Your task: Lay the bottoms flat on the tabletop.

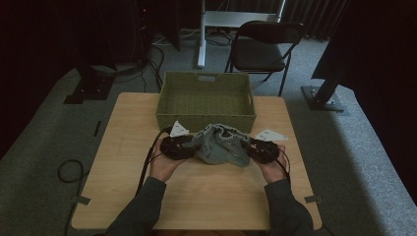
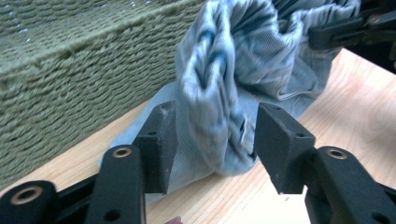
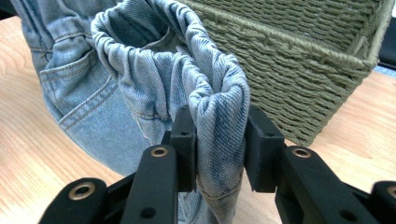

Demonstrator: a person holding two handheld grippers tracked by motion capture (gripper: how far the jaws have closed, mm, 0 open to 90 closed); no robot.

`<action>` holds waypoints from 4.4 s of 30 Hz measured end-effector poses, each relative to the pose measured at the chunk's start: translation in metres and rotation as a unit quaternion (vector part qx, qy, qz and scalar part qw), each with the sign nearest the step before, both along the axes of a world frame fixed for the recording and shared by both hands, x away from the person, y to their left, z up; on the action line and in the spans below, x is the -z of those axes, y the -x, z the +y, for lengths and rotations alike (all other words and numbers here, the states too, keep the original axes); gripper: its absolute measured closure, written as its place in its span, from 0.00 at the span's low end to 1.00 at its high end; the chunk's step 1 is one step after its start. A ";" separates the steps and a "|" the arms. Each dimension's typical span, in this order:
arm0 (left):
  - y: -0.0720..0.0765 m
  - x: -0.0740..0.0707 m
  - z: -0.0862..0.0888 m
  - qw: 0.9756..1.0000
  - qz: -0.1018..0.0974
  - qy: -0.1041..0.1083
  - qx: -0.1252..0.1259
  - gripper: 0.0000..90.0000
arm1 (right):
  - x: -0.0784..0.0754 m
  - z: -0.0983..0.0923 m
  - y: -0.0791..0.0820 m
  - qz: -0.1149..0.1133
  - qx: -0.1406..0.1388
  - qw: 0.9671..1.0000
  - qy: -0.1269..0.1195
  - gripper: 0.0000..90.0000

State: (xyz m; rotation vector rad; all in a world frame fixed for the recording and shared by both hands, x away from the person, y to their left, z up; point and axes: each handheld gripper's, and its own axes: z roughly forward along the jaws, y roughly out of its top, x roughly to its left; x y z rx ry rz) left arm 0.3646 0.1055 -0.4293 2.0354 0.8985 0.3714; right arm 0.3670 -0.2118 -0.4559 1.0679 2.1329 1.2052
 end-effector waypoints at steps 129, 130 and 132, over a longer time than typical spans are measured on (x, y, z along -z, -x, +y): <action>0.017 0.103 0.078 0.994 0.030 -0.102 -0.039 0.86 | 0.074 -0.022 -0.012 0.116 -0.003 0.989 0.094 0.89; 0.018 0.104 0.078 0.994 0.028 -0.102 -0.038 0.89 | 0.074 -0.020 -0.010 0.122 -0.005 0.986 0.109 0.89; 0.019 0.104 0.077 0.994 0.027 -0.103 -0.038 0.91 | 0.074 -0.018 -0.004 0.118 -0.006 0.986 0.121 0.89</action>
